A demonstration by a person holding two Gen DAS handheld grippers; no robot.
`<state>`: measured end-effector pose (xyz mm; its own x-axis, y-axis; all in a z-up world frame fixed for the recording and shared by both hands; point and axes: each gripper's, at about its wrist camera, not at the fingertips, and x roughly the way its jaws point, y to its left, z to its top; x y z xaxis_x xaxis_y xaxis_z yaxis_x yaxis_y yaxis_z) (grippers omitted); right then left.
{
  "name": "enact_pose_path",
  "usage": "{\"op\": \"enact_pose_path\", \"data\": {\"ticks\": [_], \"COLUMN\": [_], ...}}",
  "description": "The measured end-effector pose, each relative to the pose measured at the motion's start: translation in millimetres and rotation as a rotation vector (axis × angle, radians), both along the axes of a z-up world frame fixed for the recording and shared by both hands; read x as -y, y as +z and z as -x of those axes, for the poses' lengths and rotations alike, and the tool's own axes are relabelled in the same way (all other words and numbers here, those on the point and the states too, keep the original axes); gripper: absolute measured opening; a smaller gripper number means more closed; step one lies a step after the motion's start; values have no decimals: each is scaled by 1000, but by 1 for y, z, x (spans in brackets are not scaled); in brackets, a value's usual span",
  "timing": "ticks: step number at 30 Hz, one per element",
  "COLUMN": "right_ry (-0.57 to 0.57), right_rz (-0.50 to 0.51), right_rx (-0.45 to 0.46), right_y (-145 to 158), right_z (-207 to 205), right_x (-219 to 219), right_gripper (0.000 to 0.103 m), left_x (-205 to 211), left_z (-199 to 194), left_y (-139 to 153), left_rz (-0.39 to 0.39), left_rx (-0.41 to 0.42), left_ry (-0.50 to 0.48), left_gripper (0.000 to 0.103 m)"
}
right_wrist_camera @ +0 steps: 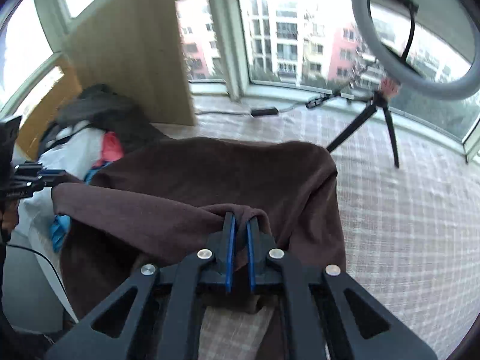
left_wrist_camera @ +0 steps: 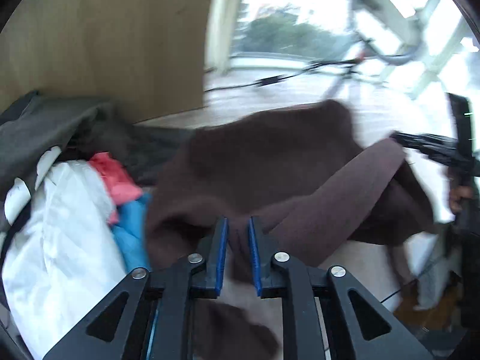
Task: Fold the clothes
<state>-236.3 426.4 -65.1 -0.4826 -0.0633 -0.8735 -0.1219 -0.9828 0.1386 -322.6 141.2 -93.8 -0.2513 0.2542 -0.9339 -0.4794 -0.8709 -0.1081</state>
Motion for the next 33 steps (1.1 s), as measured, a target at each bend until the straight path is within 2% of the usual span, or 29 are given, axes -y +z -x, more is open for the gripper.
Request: {"op": "enact_pose_path", "data": {"ticks": [1, 5, 10, 12, 14, 18, 19, 21, 22, 25, 31, 33], "right_ry": [3, 16, 31, 38, 44, 38, 27, 23, 29, 36, 29, 36], "right_rz": [6, 32, 63, 76, 88, 127, 118, 117, 111, 84, 133, 142], "right_rx": [12, 58, 116, 139, 162, 189, 187, 188, 195, 207, 198, 198], "right_y": [-5, -27, -54, -65, -76, -97, -100, -102, -103, -102, -94, -95], "right_z": [1, 5, 9, 11, 13, 25, 27, 25, 23, 11, -14, -14], "right_x": [-1, -7, -13, -16, -19, -23, -25, -27, -28, -32, -43, -40], "right_gripper": [8, 9, 10, 14, 23, 23, 23, 23, 23, 23, 23, 23], "left_x": [3, 18, 16, 11, 5, -6, -10, -22, -29, -56, -92, -99], "left_z": [9, 11, -5, -11, -8, 4, 8, 17, 22, 35, 59, 61], "left_y": [-12, -15, -4, 0, -5, -13, -15, -23, -27, -43, -73, -77], "left_rz": [34, -48, -46, -36, -44, -58, -64, -60, -53, 23, 150, 157], "left_rx": [13, 46, 32, 16, 22, 44, 50, 41, 30, -20, -64, -61], "left_ry": [23, -9, -97, -137, -157, -168, -167, -176, -182, -224, -245, -261], "left_gripper": [12, 15, 15, 15, 17, 17, 17, 26, 31, 35, 36, 35]}}
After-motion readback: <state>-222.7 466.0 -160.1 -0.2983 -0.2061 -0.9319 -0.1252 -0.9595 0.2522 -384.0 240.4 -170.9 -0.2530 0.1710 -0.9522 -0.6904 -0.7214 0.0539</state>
